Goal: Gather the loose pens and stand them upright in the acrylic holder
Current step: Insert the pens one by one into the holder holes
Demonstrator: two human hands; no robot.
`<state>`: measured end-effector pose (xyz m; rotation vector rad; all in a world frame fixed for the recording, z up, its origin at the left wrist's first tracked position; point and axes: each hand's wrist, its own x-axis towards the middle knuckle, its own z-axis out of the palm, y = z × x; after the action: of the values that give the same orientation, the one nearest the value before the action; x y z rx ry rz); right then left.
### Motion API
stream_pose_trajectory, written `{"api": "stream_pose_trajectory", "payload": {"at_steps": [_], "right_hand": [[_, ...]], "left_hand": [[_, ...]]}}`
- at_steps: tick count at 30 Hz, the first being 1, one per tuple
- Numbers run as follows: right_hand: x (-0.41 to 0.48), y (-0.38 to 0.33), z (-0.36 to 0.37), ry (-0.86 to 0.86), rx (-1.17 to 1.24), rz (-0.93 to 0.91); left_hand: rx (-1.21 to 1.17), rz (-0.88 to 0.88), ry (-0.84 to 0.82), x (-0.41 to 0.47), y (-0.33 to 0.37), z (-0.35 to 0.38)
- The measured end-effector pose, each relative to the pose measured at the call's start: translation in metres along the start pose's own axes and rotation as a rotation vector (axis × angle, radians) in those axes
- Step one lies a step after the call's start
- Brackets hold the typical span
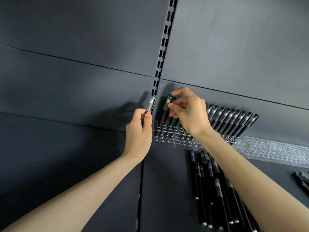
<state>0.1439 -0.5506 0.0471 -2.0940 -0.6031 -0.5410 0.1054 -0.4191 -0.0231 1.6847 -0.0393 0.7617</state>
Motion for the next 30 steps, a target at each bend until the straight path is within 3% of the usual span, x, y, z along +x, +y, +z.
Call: {"api": "stream_pose_trajectory", "payload": {"at_steps": [13,20,24,27,30], "right_hand": [[-0.009,0.006,0.003,0.018,-0.087,-0.022],[-0.019,-0.002,-0.007,0.002,0.289,0.052],[-0.022,0.001,-0.012,-0.035,0.371,0.049],[-0.021,0.000,-0.018,0.006,0.375,0.025],[-0.017,-0.004,-0.027,0.153,0.365,0.008]], "left_hand": [[-0.024,0.003,-0.025,-0.001,0.002,0.000],[-0.168,-0.029,-0.205,-0.006,0.006,0.003],[-0.154,-0.007,-0.329,-0.016,0.012,0.009],[-0.081,0.081,-0.296,-0.017,0.014,0.009],[0.102,0.189,-0.164,-0.008,0.003,0.005]]}}
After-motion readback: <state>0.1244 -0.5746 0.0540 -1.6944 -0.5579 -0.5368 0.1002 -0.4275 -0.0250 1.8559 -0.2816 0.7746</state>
